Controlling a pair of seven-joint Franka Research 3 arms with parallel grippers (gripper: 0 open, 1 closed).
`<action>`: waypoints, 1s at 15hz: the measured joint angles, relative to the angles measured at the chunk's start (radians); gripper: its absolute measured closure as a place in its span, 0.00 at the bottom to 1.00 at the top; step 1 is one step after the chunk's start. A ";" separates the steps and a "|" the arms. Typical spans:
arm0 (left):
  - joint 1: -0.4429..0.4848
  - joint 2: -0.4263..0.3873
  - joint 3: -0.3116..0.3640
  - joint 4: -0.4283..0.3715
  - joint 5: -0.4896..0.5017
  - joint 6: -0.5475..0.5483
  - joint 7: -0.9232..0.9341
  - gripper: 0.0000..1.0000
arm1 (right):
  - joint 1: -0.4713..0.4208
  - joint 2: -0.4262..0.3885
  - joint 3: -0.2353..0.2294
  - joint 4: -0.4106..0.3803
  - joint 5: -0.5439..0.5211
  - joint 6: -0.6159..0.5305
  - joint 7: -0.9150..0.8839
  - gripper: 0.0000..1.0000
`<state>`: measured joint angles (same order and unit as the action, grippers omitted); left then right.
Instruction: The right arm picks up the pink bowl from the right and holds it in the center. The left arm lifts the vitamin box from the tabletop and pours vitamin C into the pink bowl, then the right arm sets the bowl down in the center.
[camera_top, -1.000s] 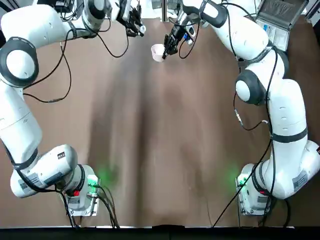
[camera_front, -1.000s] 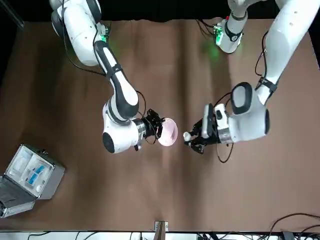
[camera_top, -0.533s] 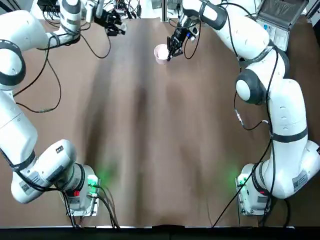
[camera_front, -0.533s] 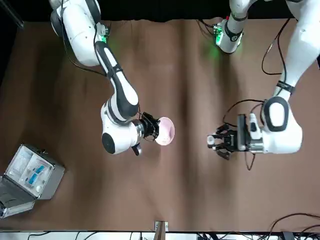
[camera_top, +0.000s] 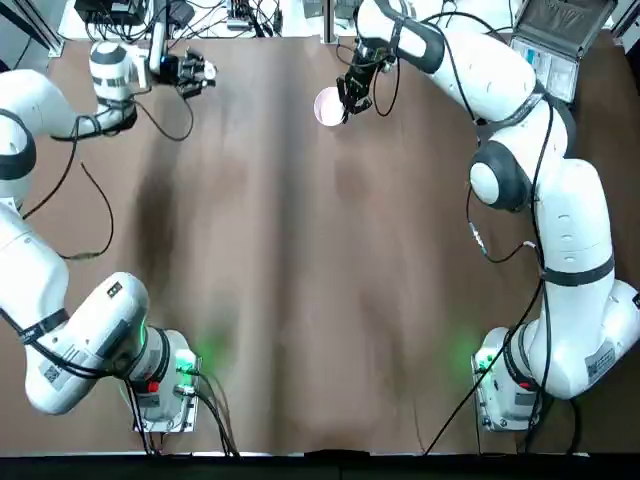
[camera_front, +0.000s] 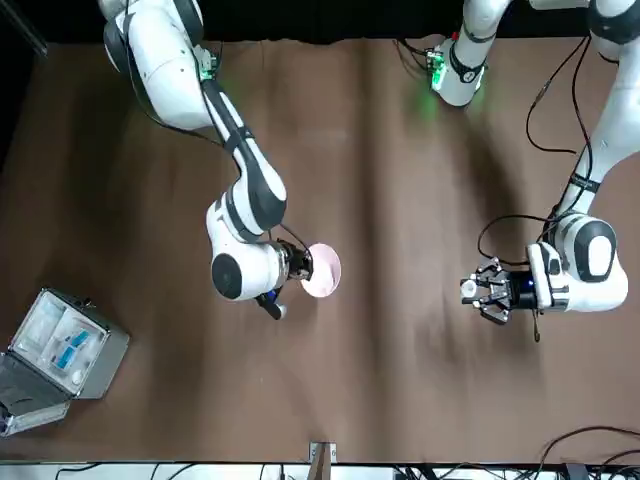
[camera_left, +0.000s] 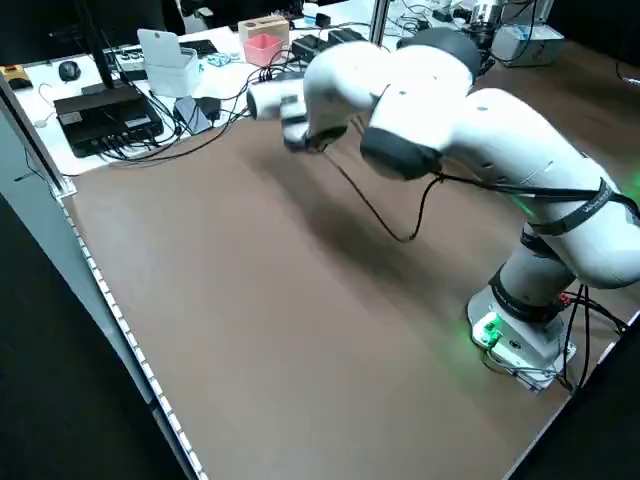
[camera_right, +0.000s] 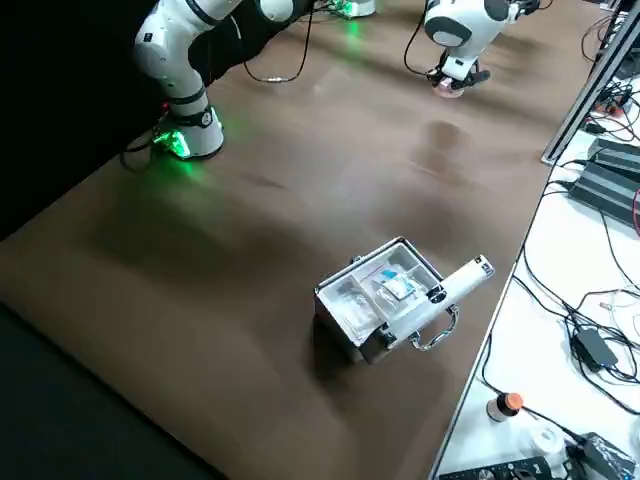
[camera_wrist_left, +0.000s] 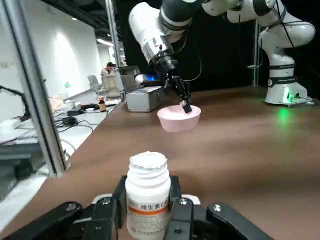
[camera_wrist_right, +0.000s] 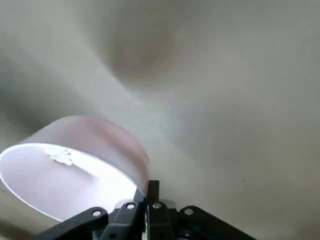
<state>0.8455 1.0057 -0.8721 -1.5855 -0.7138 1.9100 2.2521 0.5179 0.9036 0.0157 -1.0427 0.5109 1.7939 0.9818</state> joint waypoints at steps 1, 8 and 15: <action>0.007 0.016 0.037 0.001 -0.012 -0.022 0.023 0.65 | 0.007 0.003 0.000 -0.002 -0.008 0.016 -0.013 0.98; 0.002 0.083 0.210 0.002 -0.037 -0.103 0.096 0.65 | 0.038 0.031 0.000 -0.089 -0.021 0.244 -0.135 0.98; -0.015 0.129 0.276 0.002 -0.037 -0.110 0.160 0.65 | 0.038 0.067 -0.001 -0.108 -0.023 0.254 -0.196 0.98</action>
<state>0.8302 1.1342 -0.5963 -1.5837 -0.7506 1.8001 2.4118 0.5559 0.9706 0.0148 -1.1504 0.4879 2.0480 0.7856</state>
